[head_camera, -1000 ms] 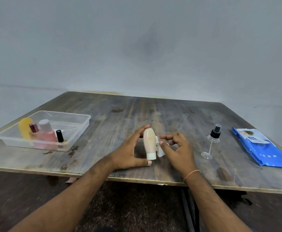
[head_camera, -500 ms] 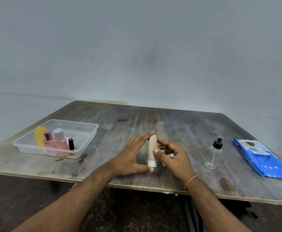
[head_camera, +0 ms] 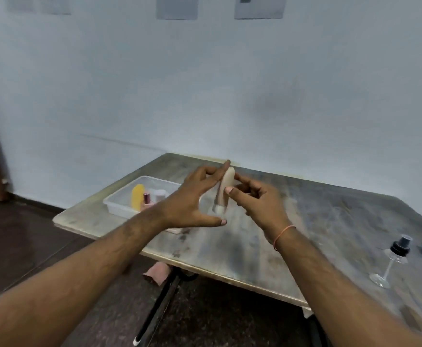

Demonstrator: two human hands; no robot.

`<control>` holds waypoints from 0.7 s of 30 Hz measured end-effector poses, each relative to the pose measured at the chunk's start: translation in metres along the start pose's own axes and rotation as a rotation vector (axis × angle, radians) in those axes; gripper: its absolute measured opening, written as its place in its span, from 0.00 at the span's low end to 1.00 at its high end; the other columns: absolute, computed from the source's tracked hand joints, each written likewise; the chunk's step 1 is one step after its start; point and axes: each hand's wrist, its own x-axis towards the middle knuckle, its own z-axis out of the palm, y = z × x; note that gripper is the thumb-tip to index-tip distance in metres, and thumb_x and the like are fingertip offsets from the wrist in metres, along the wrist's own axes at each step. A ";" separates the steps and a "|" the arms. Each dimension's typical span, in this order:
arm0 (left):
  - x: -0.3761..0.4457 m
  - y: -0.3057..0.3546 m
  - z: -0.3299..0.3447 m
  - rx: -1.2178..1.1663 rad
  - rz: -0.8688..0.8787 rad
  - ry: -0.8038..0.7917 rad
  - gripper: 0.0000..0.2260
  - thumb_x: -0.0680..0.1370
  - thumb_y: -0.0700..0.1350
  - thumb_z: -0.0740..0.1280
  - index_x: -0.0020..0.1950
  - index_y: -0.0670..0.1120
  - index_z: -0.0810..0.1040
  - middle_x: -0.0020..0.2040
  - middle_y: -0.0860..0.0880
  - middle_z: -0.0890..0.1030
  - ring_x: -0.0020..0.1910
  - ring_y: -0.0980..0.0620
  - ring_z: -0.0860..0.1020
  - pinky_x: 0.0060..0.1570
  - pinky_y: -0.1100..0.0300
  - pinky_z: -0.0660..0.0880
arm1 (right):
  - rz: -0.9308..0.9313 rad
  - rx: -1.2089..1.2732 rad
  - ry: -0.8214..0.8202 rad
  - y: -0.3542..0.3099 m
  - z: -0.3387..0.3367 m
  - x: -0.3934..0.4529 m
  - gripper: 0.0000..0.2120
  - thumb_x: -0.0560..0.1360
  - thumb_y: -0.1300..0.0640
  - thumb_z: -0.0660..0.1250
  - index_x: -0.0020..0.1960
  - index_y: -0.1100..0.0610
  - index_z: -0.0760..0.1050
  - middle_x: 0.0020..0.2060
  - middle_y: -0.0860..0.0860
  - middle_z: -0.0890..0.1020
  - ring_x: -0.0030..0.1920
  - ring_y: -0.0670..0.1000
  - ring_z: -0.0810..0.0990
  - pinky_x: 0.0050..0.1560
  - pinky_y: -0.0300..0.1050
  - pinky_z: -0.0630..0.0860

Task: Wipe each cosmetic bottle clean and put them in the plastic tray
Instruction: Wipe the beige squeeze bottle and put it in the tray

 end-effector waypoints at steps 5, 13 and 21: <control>-0.025 -0.025 -0.067 0.163 -0.043 0.216 0.33 0.83 0.59 0.66 0.88 0.57 0.60 0.64 0.54 0.72 0.63 0.63 0.68 0.69 0.65 0.66 | -0.059 -0.045 -0.060 -0.022 0.075 0.038 0.21 0.75 0.47 0.79 0.67 0.43 0.84 0.50 0.45 0.89 0.52 0.43 0.87 0.55 0.44 0.82; -0.067 -0.067 -0.139 0.242 -0.282 0.491 0.21 0.82 0.49 0.75 0.76 0.56 0.81 0.54 0.58 0.83 0.49 0.59 0.84 0.55 0.58 0.81 | -0.152 -0.201 -0.171 -0.046 0.176 0.090 0.14 0.79 0.48 0.74 0.65 0.40 0.85 0.47 0.43 0.88 0.50 0.43 0.84 0.57 0.43 0.79; -0.098 -0.107 -0.142 0.263 -0.477 0.554 0.20 0.82 0.51 0.75 0.74 0.56 0.82 0.56 0.56 0.87 0.50 0.54 0.85 0.59 0.53 0.81 | -0.083 -0.424 -0.368 -0.048 0.223 0.114 0.17 0.86 0.46 0.59 0.61 0.47 0.86 0.58 0.46 0.88 0.63 0.50 0.82 0.67 0.48 0.77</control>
